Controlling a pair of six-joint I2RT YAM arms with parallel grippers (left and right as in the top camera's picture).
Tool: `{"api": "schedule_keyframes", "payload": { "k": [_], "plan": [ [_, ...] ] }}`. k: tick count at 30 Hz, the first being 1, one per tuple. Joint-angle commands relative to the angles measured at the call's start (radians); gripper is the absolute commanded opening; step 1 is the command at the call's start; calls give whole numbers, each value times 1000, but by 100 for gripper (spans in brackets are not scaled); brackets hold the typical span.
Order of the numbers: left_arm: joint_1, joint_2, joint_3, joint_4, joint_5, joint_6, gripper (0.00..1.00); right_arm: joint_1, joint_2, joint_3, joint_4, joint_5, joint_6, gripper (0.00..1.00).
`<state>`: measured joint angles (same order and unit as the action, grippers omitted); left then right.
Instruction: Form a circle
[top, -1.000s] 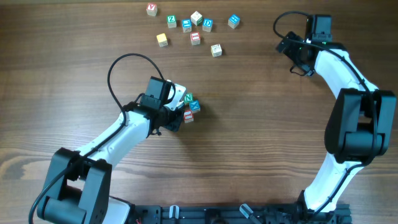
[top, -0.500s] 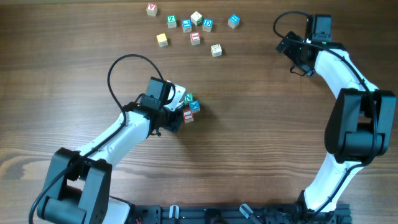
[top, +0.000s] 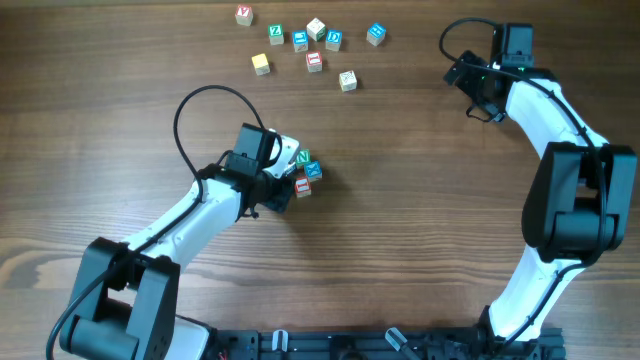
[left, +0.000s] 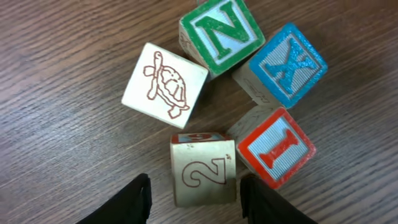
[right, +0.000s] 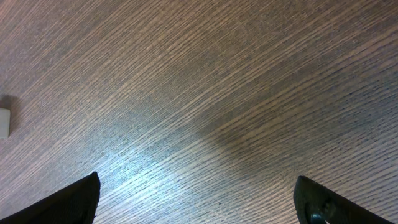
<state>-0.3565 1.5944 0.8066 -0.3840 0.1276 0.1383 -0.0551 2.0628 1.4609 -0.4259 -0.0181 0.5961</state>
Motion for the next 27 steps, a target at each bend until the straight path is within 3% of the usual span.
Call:
{"api": "schedule_keyframes", "payload": {
  "k": [1, 3, 5, 8, 9, 15, 27],
  "plan": [
    [22, -53, 41, 14, -47, 6, 50, 2, 17, -4, 0, 10, -13, 100],
    [40, -88, 72, 14, -46, -43, 49, 2, 17, -4, 0, 10, -13, 100],
    [60, -127, 96, 14, -47, -114, 38, 2, 17, -4, 0, 10, -13, 100],
    [87, -182, 101, -20, -46, -247, 9, 2, 17, -4, 0, 10, -13, 100],
    [89, -187, 101, -50, -46, -264, 4, 2, 17, -4, 0, 10, -13, 100],
    [87, -142, 67, -235, -24, -309, 4, 2, 17, -4, 0, 10, -13, 100],
    [87, 7, 10, -158, 68, -364, 4, 2, 17, -4, 0, 10, -13, 100]
  ]
}}
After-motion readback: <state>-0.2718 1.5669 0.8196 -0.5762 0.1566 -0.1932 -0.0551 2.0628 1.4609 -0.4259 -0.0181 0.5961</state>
